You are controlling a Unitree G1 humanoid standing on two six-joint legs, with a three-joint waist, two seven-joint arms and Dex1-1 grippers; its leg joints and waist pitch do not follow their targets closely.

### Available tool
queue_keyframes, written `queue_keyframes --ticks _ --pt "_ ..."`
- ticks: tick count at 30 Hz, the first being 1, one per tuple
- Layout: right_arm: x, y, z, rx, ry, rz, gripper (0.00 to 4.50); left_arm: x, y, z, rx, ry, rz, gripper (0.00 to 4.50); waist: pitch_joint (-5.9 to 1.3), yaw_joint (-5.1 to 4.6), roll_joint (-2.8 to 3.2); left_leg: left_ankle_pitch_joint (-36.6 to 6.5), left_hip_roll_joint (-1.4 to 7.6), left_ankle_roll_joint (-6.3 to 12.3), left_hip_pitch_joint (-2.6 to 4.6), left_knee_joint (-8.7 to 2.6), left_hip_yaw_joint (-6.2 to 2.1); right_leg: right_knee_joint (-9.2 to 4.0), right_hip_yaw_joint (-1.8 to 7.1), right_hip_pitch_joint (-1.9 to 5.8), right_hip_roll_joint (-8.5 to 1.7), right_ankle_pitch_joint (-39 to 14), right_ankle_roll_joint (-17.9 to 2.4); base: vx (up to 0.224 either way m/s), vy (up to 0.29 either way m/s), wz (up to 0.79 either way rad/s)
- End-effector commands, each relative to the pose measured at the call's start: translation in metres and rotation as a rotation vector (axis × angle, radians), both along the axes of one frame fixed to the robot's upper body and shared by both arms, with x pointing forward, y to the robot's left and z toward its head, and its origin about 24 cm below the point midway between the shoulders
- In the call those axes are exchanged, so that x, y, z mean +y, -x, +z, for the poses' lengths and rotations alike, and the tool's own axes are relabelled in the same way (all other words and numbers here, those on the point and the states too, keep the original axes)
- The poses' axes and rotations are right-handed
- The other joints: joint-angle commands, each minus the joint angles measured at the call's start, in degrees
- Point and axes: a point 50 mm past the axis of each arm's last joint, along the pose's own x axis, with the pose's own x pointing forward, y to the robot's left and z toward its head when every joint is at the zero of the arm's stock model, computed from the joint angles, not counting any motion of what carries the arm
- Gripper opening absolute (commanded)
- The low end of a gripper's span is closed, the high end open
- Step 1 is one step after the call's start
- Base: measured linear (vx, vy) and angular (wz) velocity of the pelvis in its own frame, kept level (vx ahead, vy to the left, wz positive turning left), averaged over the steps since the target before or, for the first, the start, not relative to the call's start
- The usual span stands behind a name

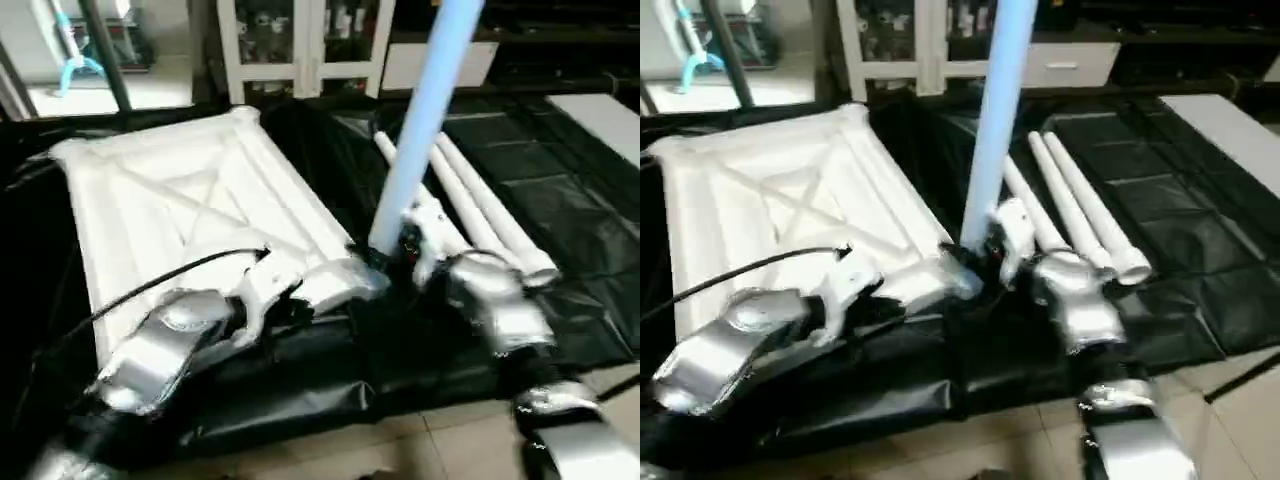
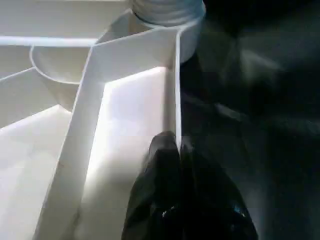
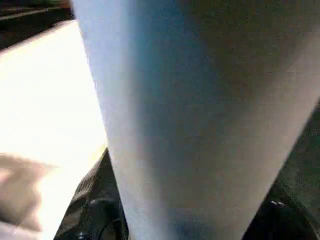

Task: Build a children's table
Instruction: Rotate leg to tighten

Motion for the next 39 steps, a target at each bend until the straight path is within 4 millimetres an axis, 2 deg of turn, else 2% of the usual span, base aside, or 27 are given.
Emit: queue_keyframes --ticks 1,2,3,4,5,7,8,9,10,12,13,14,16,17,18,20,22,23,24,25,26,27,29,31,32,37,39 --pt "-0.017 -0.001 -0.035 0.168 0.014 -0.420 1.95 -0.008 -0.016 -0.002 -0.009 -0.010 0.205 0.00 -3.09 -0.23 0.73 -14.88 1.91 -1.66 1.17 -5.03 -1.03 -4.90 2.02 1.91 -2.23 -17.71 -10.80 0.000 0.000 0.00" --pt "-0.013 -0.001 -0.038 0.183 0.001 -0.474 1.95 -0.012 -0.020 -0.001 -0.017 0.001 0.240 0.00 -2.83 -0.59 0.48 -16.36 1.86 -2.26 1.35 -5.08 -0.92 -5.28 2.06 1.45 -2.17 -19.72 -10.25 0.000 0.000 0.00" --pt "0.013 0.003 -0.049 0.237 -0.031 -0.568 1.95 -0.033 -0.030 0.003 -0.056 0.044 0.312 0.00 -2.95 -0.66 0.37 -19.12 1.65 -3.45 1.68 -5.04 -1.27 -5.62 1.78 1.38 -2.06 -23.14 -8.53 0.000 0.000 0.00" --pt "0.022 0.005 -0.050 0.240 -0.029 -0.564 1.95 -0.039 -0.031 0.005 -0.062 0.052 0.310 0.00 -3.06 -0.65 0.81 -21.16 1.57 -3.98 2.17 -5.07 -1.42 -5.98 1.67 0.96 -2.09 -23.95 -7.53 0.000 0.000 0.00" --pt "0.027 0.005 -0.050 0.241 -0.027 -0.561 1.95 -0.043 -0.032 0.006 -0.066 0.057 0.308 0.00 -3.16 -0.64 0.61 -21.65 1.55 -3.84 2.13 -5.14 -1.44 -6.18 1.55 1.09 -1.98 -23.56 -7.03 0.000 0.000 0.00" --pt "0.046 0.007 -0.048 0.231 -0.030 -0.473 1.95 -0.049 -0.032 0.009 -0.067 0.064 0.286 0.00 -3.35 -0.70 0.31 -21.01 1.54 -2.51 1.19 -5.48 -1.63 -5.86 1.49 1.79 -1.94 -19.72 -6.34 0.000 0.000 0.00" --pt "0.055 0.005 -0.042 0.216 -0.065 -0.424 1.95 -0.049 -0.032 0.009 -0.068 0.056 0.278 0.00 -3.35 -0.70 0.30 -20.69 1.57 -2.17 1.23 -5.45 -1.56 -5.81 1.54 1.67 -1.94 -18.83 -6.51 0.000 0.000 0.00" --pt "0.058 0.004 -0.040 0.211 -0.061 -0.389 1.95 -0.047 -0.031 0.009 -0.065 0.051 0.271 0.00 -3.27 -0.73 0.10 -20.17 1.59 -1.52 1.14 -5.47 -1.45 -5.72 1.60 1.64 -1.89 -17.48 -6.91 0.000 0.000 0.00" --pt "0.060 0.004 -0.036 0.207 -0.103 -0.334 1.95 -0.044 -0.030 0.008 -0.062 0.049 0.264 0.00 -3.27 -0.71 0.23 -19.76 1.58 -1.07 1.04 -5.46 -1.44 -5.59 1.61 1.78 -1.91 -17.13 -7.19 0.000 0.000 0.00" --pt "0.061 0.003 -0.032 0.192 -0.125 -0.286 1.95 -0.041 -0.029 0.006 -0.059 0.041 0.255 0.00 -3.22 -0.79 0.10 -19.13 1.60 -0.45 0.80 -5.46 -1.44 -5.56 1.64 1.90 -1.97 -16.95 -7.48 0.000 0.000 0.00" --pt "0.059 0.000 -0.023 0.126 -0.131 -0.211 2.51 -0.034 -0.025 0.001 -0.048 0.019 0.220 0.00 -3.28 -0.82 0.19 -18.71 1.66 -0.36 0.80 -5.43 -1.48 -5.45 1.63 1.94 -2.02 -16.57 -7.79 0.000 0.000 0.00" --pt "0.056 -0.002 -0.018 0.095 -0.143 -0.193 2.65 -0.031 -0.022 -0.002 -0.052 0.011 0.191 0.00 -3.33 -1.04 0.10 -18.51 1.73 -0.05 0.75 -5.44 -1.40 -5.42 1.68 1.96 -2.00 -15.98 -8.17 0.000 0.000 0.00" --pt "0.047 -0.006 -0.009 0.046 -0.164 -0.143 2.72 -0.023 -0.016 -0.006 -0.042 0.002 0.117 0.00 -3.41 -1.68 0.02 -16.35 1.87 1.48 -0.05 -5.42 -1.64 -5.03 1.69 2.64 -2.33 -13.26 -9.59 0.000 0.000 0.00" --pt "0.046 -0.006 -0.007 0.040 -0.167 -0.134 2.72 -0.021 -0.014 -0.007 -0.038 0.000 0.108 0.00 -3.48 -1.82 0.12 -15.58 1.93 1.77 -0.02 -5.36 -1.62 -4.89 1.69 2.65 -2.29 -12.60 -10.08 0.000 0.000 0.00" --pt "0.037 -0.007 0.003 -0.015 -0.173 -0.053 2.87 -0.011 -0.009 -0.009 -0.036 -0.011 0.050 0.00 -3.49 -1.83 0.28 -13.98 1.99 2.56 0.31 -5.18 -1.42 -4.82 1.71 2.49 -2.18 -10.63 -11.70 0.000 0.000 0.00" --pt "0.031 -0.007 0.009 -0.047 -0.172 0.008 3.02 -0.004 -0.005 -0.009 -0.038 -0.010 0.009 0.00 -3.70 -1.69 0.32 -11.68 1.99 3.34 0.08 -4.98 -1.43 -4.43 1.70 2.98 -2.27 -7.94 -12.55 0.000 0.000 0.00" --pt "0.015 -0.002 0.021 -0.109 -0.132 0.169 3.18 0.010 0.006 -0.007 -0.031 -0.005 -0.112 0.00 -4.17 -1.46 0.53 -4.94 2.03 5.64 0.39 -4.46 -1.24 -3.42 1.62 2.96 -1.97 0.46 -15.04 0.000 0.000 0.00" --pt "0.011 -0.001 0.023 -0.114 -0.122 0.192 3.18 0.011 0.008 -0.007 -0.027 -0.001 -0.135 0.00 -4.18 -1.44 0.51 -3.67 2.07 6.59 0.29 -4.38 -1.13 -3.19 1.68 2.97 -1.96 2.49 -15.69 0.000 0.000 0.00" --pt "0.001 0.001 0.025 -0.123 -0.097 0.248 3.18 0.016 0.014 -0.005 -0.010 0.008 -0.185 0.00 -4.00 -1.31 0.19 -2.37 2.05 8.05 0.08 -4.27 -1.02 -2.96 1.64 2.98 -1.98 4.23 -16.33 0.000 0.000 0.00" --pt "-0.006 0.003 0.026 -0.128 -0.077 0.281 3.18 0.020 0.016 -0.005 0.000 0.006 -0.207 0.00 -3.80 -1.02 0.31 -2.99 2.14 8.47 0.41 -4.34 -0.89 -3.15 1.68 2.78 -2.08 2.79 -16.66 0.000 0.000 0.00" --pt "-0.007 0.003 0.026 -0.129 -0.074 0.285 3.18 0.020 0.017 -0.005 0.002 0.006 -0.209 0.00 -3.84 -1.05 0.31 -3.64 2.18 8.51 0.48 -4.28 -0.82 -3.13 1.68 2.74 -2.04 2.15 -16.88 0.000 0.000 0.00" --pt "-0.012 0.004 0.027 -0.130 -0.066 0.302 3.18 0.022 0.018 -0.005 0.008 0.002 -0.217 0.00 -3.56 -0.84 0.46 -4.86 2.32 7.99 0.69 -4.45 -0.66 -3.40 1.80 2.40 -2.09 0.20 -17.02 0.000 0.000 0.00" --pt "-0.026 0.006 0.028 -0.118 -0.060 0.334 3.18 0.029 0.019 -0.005 0.018 -0.013 -0.234 0.00 -3.47 -0.45 0.18 -7.29 2.39 6.55 0.84 -4.67 -0.73 -3.69 1.84 2.48 -2.17 -3.81 -16.49 0.000 0.000 0.00" --pt "-0.036 0.007 0.028 -0.105 -0.058 0.356 3.18 0.032 0.019 -0.005 0.015 -0.017 -0.230 0.00 -3.38 0.05 0.38 -8.32 2.45 5.15 1.14 -4.78 -0.64 -3.78 1.98 2.24 -2.09 -5.02 -16.03 0.000 0.000 0.00" --pt "-0.040 0.009 0.028 -0.092 -0.060 0.370 3.18 0.032 0.019 -0.005 0.014 -0.016 -0.232 0.00 -3.45 0.14 0.27 -8.18 2.39 4.72 1.05 -4.77 -0.64 -3.71 1.99 2.37 -2.08 -4.56 -15.98 0.000 0.000 0.00" --pt "-0.047 0.013 0.025 -0.045 -0.065 0.404 2.82 0.035 0.020 -0.005 0.015 -0.010 -0.239 0.00 -3.65 0.21 0.10 -6.29 2.21 4.98 0.86 -4.57 -0.64 -3.44 2.01 2.60 -2.12 -2.30 -16.15 0.000 0.000 0.00" --pt "-0.044 0.015 0.023 -0.029 -0.070 0.426 2.76 0.033 0.021 -0.005 0.018 -0.005 -0.245 0.00 -3.69 0.33 0.30 -5.60 2.26 5.21 0.87 -4.53 -0.66 -3.36 1.98 2.59 -2.17 -1.49 -16.38 0.000 0.000 0.00"
